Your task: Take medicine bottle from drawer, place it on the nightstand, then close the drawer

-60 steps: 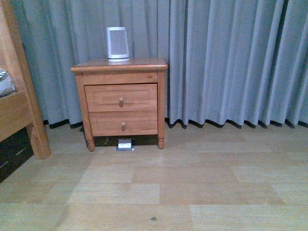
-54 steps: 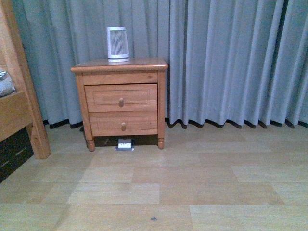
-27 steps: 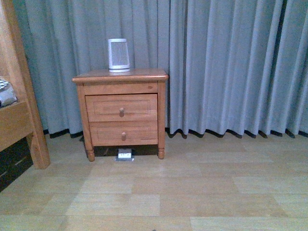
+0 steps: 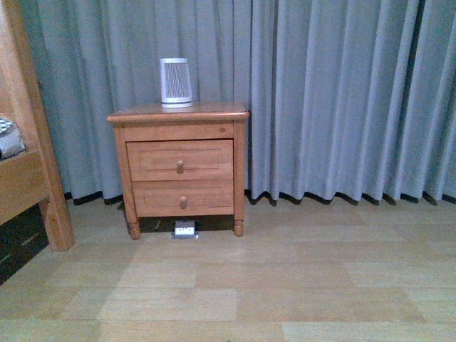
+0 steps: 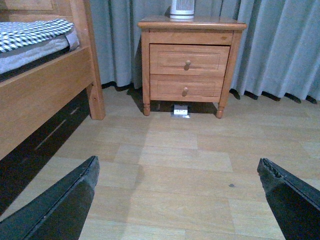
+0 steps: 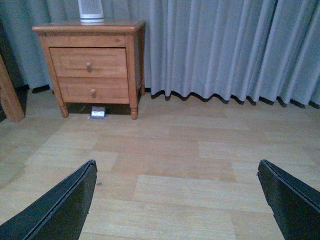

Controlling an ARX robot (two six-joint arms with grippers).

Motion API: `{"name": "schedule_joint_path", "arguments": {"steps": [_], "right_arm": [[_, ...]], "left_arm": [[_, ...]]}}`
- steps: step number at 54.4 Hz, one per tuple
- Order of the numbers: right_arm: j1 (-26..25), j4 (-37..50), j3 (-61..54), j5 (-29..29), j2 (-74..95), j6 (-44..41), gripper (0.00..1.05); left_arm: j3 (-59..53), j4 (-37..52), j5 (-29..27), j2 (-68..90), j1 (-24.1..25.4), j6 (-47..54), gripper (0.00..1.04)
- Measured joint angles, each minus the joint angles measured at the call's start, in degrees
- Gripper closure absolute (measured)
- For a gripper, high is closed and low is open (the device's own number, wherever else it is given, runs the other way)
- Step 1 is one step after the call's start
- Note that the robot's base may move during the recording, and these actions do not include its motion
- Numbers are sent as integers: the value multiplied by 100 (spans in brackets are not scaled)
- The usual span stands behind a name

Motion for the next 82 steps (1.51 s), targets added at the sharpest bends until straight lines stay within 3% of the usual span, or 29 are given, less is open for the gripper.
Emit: {"name": "schedule_joint_path", "arguments": {"steps": [82], "right_arm": [[0, 0, 0, 0, 0, 0, 7]], "left_arm": [[0, 0, 2, -2, 0, 0, 7]]}}
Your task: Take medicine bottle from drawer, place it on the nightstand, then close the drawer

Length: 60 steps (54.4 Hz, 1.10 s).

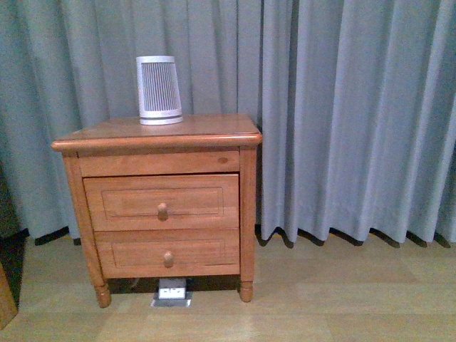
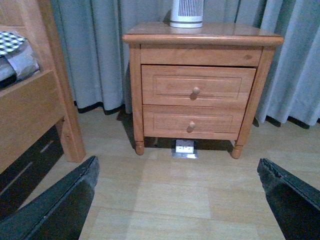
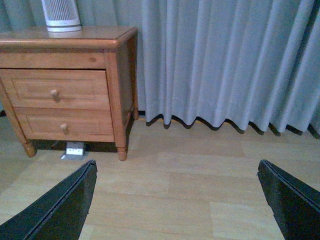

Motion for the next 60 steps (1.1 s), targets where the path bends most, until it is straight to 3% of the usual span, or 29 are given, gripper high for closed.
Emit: {"name": "schedule_joint_path", "arguments": {"steps": [31, 36, 39, 44, 47, 52, 60], "right_arm": [[0, 0, 0, 7, 0, 0, 7], [0, 0, 0, 0, 0, 0, 7], [0, 0, 0, 2, 0, 0, 7], [0, 0, 0, 0, 0, 0, 7], [0, 0, 0, 0, 0, 0, 7], [0, 0, 0, 0, 0, 0, 7], [0, 0, 0, 2, 0, 0, 7]], "left_arm": [[0, 0, 0, 2, 2, 0, 7], [374, -1106, -149, 557, -26, -498, 7], [422, -1252, -142, 933, -44, -638, 7], [470, -153, -13, 1934, 33, -619, 7], [678, 1202, -50, 3257, 50, -553, 7], [1202, 2693, -297, 4944, -122, -518, 7], [2166, 4118, -682, 7099, -575, -435, 7]]}}
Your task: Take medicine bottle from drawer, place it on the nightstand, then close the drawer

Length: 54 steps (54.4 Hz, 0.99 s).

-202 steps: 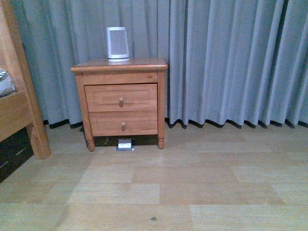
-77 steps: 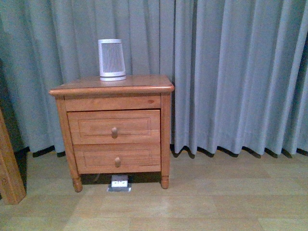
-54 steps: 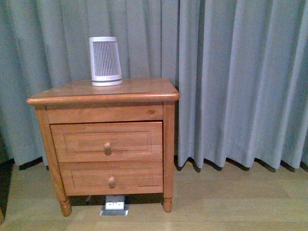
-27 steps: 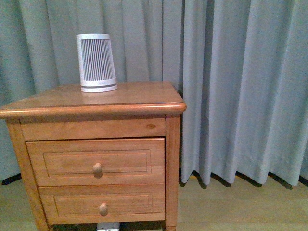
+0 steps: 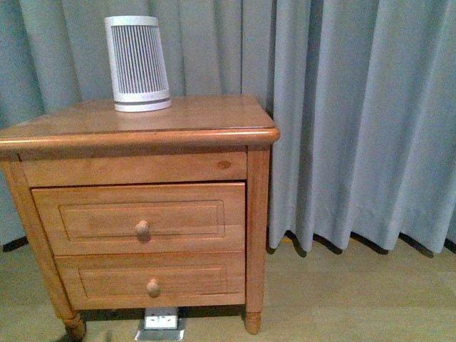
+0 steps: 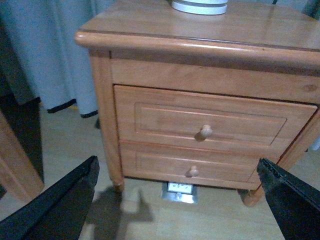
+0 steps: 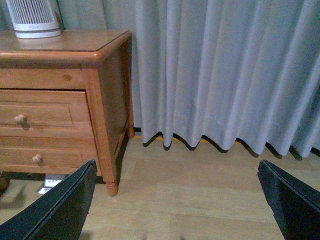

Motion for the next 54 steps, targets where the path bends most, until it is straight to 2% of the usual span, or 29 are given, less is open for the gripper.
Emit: {"name": "schedule_joint_path", "arguments": {"steps": [23, 36, 54], "right_arm": [[0, 0, 0, -2, 0, 0, 7], [0, 0, 0, -2, 0, 0, 7], [0, 0, 0, -2, 0, 0, 7]], "left_arm": [[2651, 1563, -938, 4538, -1104, -166, 7], [3773, 2000, -1272, 6078, -1174, 122, 7], [4988, 2015, -1220, 7086, -999, 651, 7]]}}
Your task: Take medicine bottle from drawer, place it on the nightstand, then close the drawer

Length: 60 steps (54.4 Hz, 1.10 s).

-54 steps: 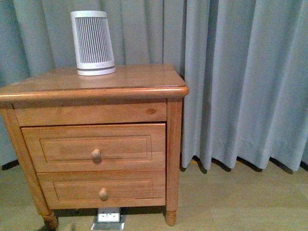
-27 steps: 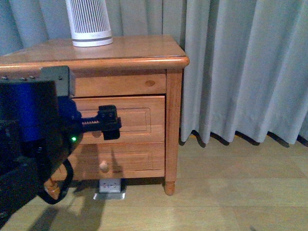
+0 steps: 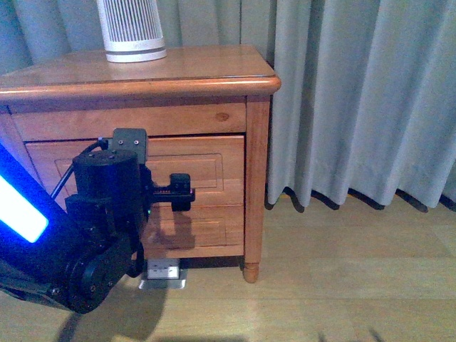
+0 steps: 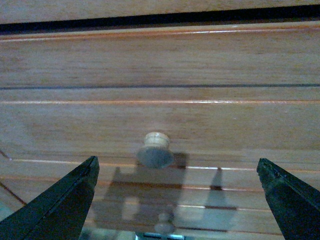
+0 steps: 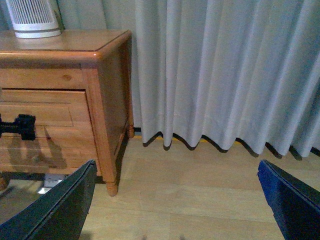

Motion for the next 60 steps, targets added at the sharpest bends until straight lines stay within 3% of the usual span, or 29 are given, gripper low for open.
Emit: {"name": "schedule_joint_path", "arguments": {"steps": [54, 60], "right_arm": [[0, 0, 0, 0, 0, -2, 7], [0, 0, 0, 0, 0, 0, 7]], "left_arm": [[533, 120, 299, 413, 304, 588, 7], [538, -13, 302, 413, 304, 573, 31]]}}
